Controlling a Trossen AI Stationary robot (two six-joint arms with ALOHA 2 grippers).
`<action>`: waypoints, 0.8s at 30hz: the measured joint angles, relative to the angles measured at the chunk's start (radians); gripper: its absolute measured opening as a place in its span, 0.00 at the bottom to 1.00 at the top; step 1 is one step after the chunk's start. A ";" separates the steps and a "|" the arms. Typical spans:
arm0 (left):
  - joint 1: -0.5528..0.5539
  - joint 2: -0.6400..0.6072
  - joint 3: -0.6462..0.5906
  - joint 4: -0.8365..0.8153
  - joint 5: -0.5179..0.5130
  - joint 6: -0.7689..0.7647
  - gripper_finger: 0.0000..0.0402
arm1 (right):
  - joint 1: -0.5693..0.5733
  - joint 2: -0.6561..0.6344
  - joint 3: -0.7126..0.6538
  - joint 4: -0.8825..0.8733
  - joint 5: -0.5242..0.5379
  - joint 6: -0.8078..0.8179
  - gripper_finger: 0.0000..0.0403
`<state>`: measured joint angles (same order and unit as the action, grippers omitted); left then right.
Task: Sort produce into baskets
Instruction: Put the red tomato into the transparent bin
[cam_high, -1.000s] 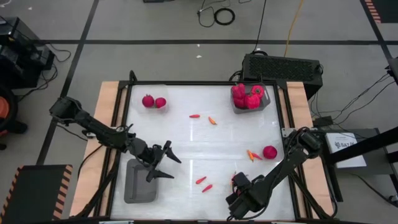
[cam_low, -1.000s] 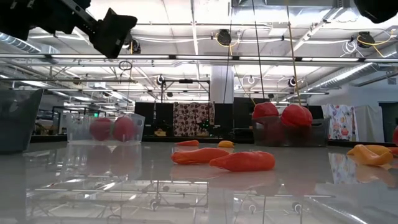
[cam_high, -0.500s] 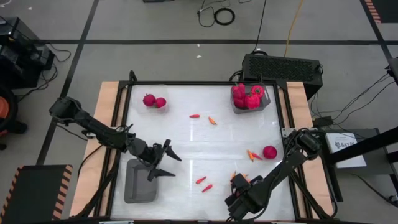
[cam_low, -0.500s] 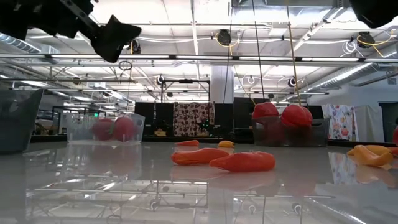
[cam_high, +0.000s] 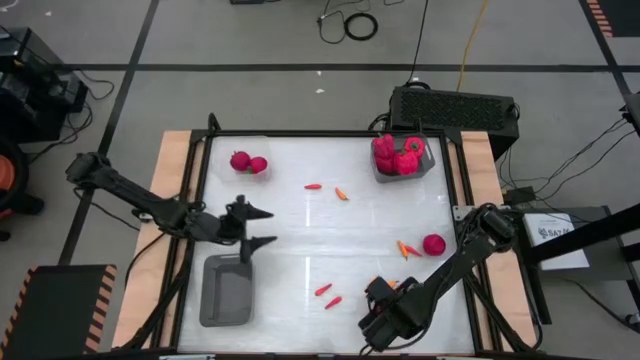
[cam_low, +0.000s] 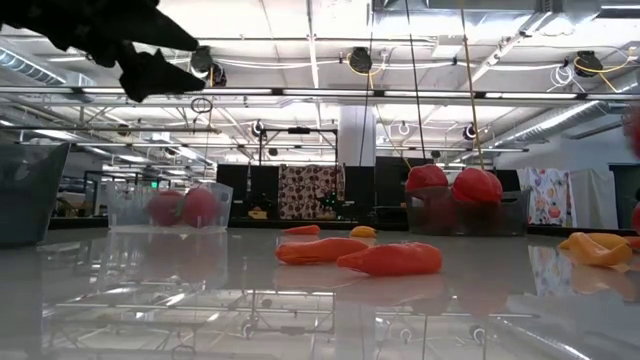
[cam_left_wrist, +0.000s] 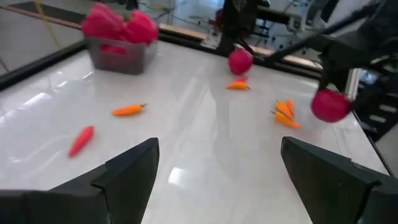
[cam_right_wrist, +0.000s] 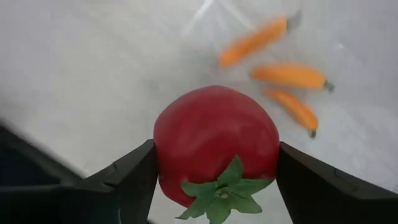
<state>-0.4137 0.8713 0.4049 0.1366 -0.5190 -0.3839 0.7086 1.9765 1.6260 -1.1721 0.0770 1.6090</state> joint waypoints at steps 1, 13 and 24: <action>0.000 -0.031 0.000 -0.030 -0.008 -0.001 0.85 | -0.011 -0.009 0.023 -0.007 0.029 -0.026 0.69; 0.000 -0.248 0.001 -0.510 -0.584 -0.262 0.85 | -0.390 -0.025 0.181 0.271 0.543 -0.704 0.69; 0.000 -0.255 0.000 -0.717 -0.664 -0.393 0.85 | -0.849 0.244 0.182 1.380 0.165 -1.254 0.69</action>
<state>-0.4137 0.6162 0.4053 -0.5808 -1.1829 -0.7773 -0.1408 2.2208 1.8076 0.2083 0.2417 0.3550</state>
